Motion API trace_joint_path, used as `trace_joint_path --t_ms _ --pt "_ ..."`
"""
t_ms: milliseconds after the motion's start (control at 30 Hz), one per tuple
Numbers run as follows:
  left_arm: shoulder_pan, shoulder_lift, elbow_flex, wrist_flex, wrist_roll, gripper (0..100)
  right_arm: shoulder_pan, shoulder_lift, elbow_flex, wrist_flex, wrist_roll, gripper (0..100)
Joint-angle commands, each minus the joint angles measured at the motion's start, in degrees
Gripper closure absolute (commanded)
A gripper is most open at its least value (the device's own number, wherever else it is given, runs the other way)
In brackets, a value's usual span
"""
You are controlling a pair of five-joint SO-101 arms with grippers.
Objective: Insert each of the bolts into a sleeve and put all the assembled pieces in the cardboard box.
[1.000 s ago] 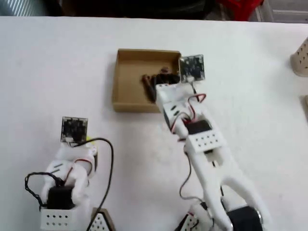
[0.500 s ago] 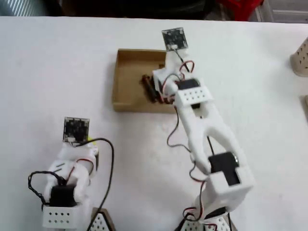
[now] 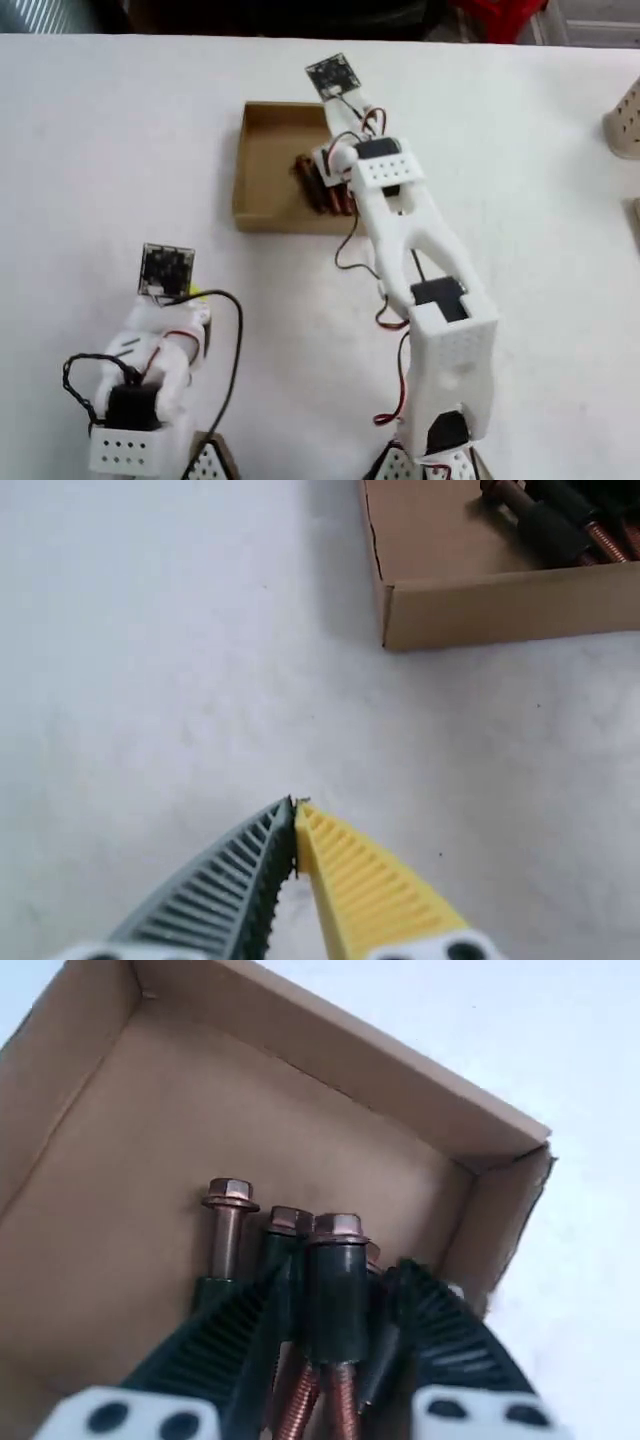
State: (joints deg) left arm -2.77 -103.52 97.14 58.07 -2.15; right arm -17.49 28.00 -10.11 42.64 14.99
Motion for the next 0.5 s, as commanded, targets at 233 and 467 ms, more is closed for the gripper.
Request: trace_joint_path --t_ms 233,467 --pt "0.7 -0.7 -0.1 -1.7 -0.5 98 0.3 -6.3 -3.6 8.5 0.7 96.5" --pt "0.7 -0.7 -0.1 -3.0 -0.5 98 1.3 -18.1 1.5 16.8 0.7 98.1"
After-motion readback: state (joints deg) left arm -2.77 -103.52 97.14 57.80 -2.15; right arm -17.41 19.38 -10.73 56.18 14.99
